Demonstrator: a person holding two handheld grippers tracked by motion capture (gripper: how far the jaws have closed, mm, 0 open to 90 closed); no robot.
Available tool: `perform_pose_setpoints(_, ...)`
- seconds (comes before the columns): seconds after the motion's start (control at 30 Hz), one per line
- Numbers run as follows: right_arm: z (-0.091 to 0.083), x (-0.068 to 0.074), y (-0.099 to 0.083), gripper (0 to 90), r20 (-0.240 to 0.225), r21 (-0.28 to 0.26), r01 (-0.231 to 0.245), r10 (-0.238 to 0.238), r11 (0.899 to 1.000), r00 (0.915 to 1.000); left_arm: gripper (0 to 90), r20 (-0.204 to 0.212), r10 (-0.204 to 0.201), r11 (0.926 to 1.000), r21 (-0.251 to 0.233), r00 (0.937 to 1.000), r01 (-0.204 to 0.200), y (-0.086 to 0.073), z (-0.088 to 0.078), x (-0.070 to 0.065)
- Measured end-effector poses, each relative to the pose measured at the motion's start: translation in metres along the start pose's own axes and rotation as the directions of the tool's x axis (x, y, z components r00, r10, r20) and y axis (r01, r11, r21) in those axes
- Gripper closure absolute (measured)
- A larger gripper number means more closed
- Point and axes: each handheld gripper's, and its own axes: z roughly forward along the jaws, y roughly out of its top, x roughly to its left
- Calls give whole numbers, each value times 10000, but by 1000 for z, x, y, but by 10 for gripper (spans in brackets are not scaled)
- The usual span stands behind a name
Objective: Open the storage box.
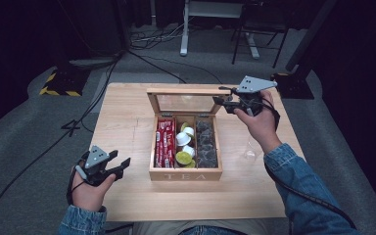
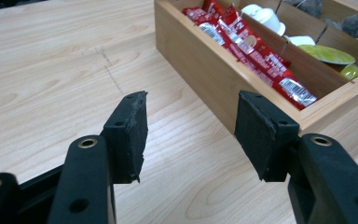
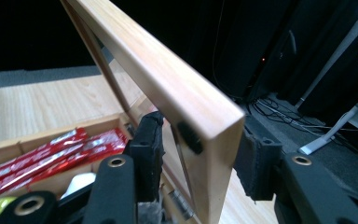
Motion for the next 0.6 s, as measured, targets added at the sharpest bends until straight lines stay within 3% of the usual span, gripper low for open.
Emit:
perform_pose_setpoints(0.17, 9, -10, 2, 603, 135, -6, -314, 314, 9995, 9994, 442, -100, -148, 9999, 2, 9998, 148, -3, -2, 3)
perform_pose_setpoints(0.6, 31, -31, 6, 558, 751, 76, -659, 652, 9978, 9950, 434, 91, -89, 9997, 222, 9999, 87, -2, 9, 5)
